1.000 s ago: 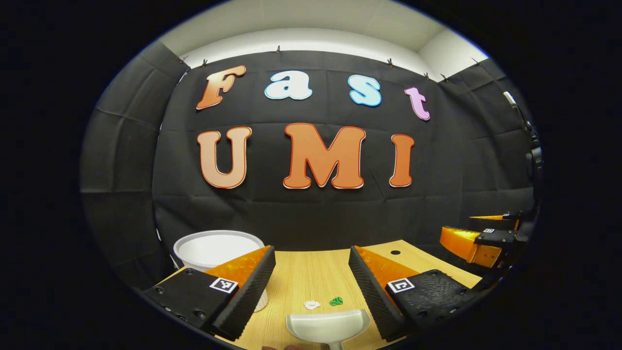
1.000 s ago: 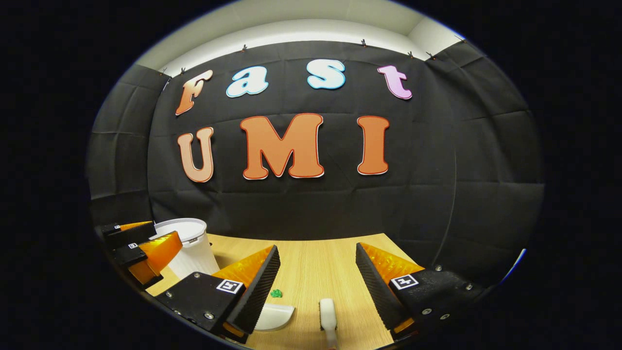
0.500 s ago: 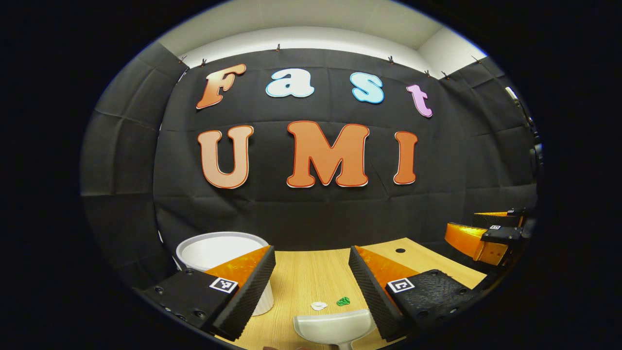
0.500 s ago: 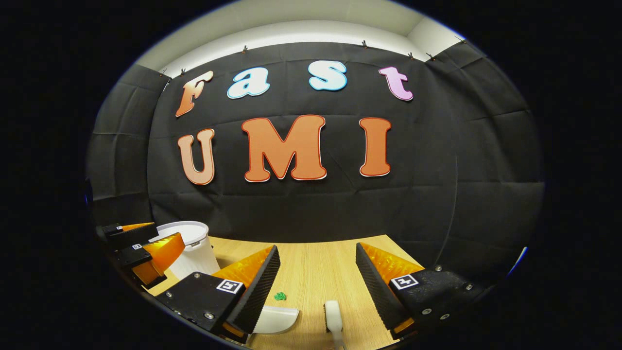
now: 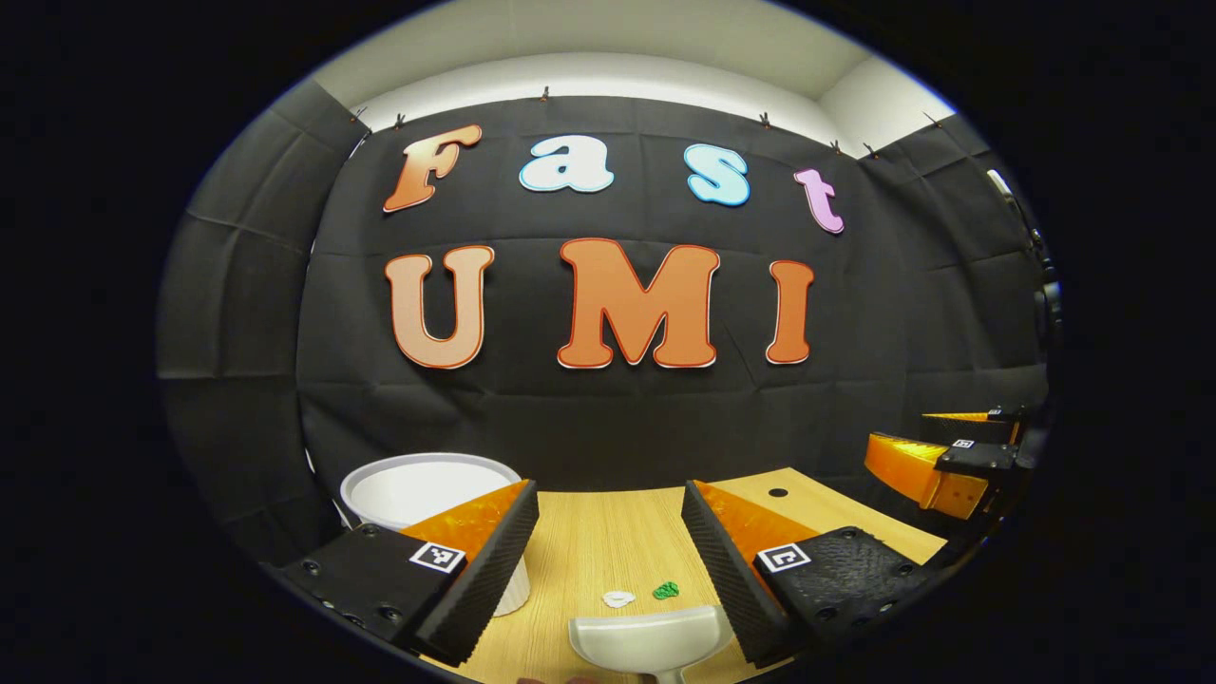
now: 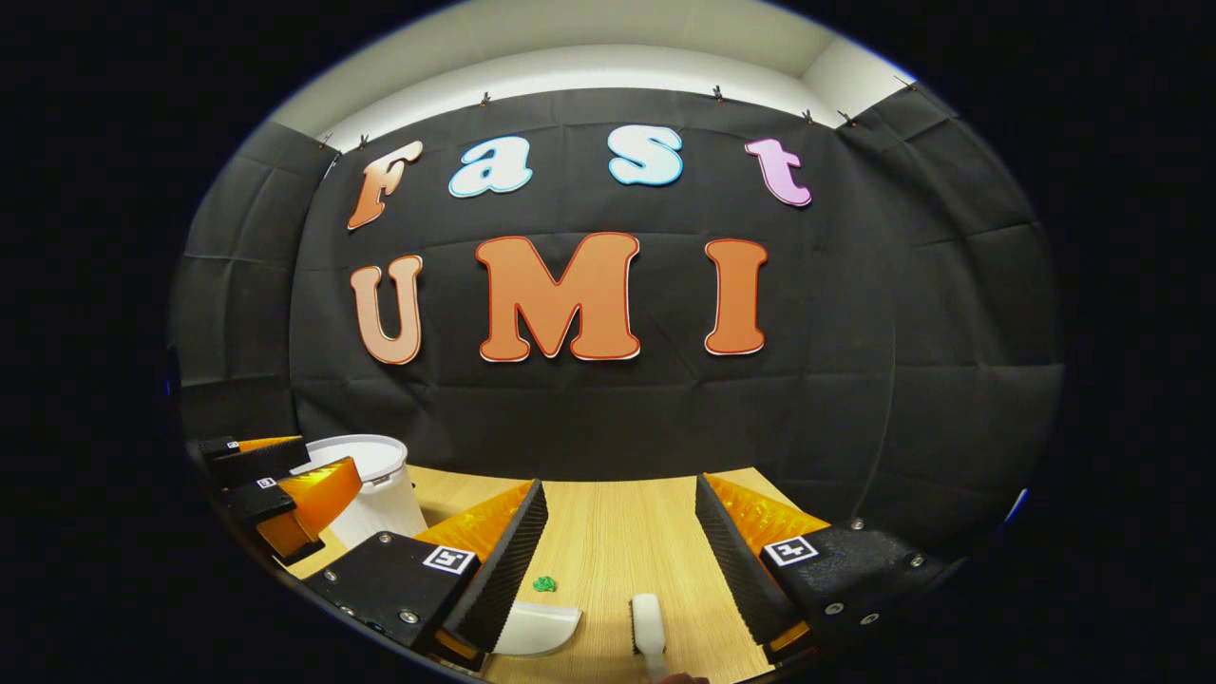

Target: Pick up the small broom and dustpan from the desktop, sweep the trash into the dustpan with the broom, and then empty the trash into the garbage bin.

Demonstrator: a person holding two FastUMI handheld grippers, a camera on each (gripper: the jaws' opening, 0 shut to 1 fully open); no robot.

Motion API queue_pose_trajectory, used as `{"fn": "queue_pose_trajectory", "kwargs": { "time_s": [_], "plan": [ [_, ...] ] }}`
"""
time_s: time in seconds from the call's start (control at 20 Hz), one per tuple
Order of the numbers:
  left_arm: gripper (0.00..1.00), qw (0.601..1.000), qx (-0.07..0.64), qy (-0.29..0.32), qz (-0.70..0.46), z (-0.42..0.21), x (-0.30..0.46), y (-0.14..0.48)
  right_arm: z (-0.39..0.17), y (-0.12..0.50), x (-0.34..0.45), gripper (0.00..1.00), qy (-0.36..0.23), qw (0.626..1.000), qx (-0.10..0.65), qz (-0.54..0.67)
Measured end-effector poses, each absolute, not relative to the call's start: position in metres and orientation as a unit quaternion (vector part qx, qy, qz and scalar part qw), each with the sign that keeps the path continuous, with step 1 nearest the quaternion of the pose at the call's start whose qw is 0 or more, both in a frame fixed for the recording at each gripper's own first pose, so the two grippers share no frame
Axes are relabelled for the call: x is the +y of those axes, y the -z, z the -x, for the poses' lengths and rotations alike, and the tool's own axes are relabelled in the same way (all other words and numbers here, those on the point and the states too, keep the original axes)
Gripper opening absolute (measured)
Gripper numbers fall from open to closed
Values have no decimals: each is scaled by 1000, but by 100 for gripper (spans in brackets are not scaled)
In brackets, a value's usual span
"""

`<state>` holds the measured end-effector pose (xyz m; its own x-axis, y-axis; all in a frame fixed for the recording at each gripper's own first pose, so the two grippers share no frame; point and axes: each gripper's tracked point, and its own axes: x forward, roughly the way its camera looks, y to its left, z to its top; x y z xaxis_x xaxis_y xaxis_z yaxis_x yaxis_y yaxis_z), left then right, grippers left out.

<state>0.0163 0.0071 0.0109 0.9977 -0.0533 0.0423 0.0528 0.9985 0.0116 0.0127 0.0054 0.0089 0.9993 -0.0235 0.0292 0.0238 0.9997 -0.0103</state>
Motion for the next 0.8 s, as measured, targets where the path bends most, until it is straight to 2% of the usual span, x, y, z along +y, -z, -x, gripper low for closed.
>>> {"fn": "queue_pose_trajectory", "kwargs": {
  "time_s": [0.05, 0.15, 0.8],
  "plan": [
    [98, 999, -21, 29, -4, -15, 5, -11, -12, -9, 5, 94, 13, 1000, -14, 4],
    [95, 999, -18, 29, -11, -16, 4, -7, -11, -8, 0, 94, 17, 1000, -14, 2],
    [96, 999, 15, 33, -14, -13, -10, 19, -4, 1, -10, 94, 14, 1000, 0, 2]
  ]
}}
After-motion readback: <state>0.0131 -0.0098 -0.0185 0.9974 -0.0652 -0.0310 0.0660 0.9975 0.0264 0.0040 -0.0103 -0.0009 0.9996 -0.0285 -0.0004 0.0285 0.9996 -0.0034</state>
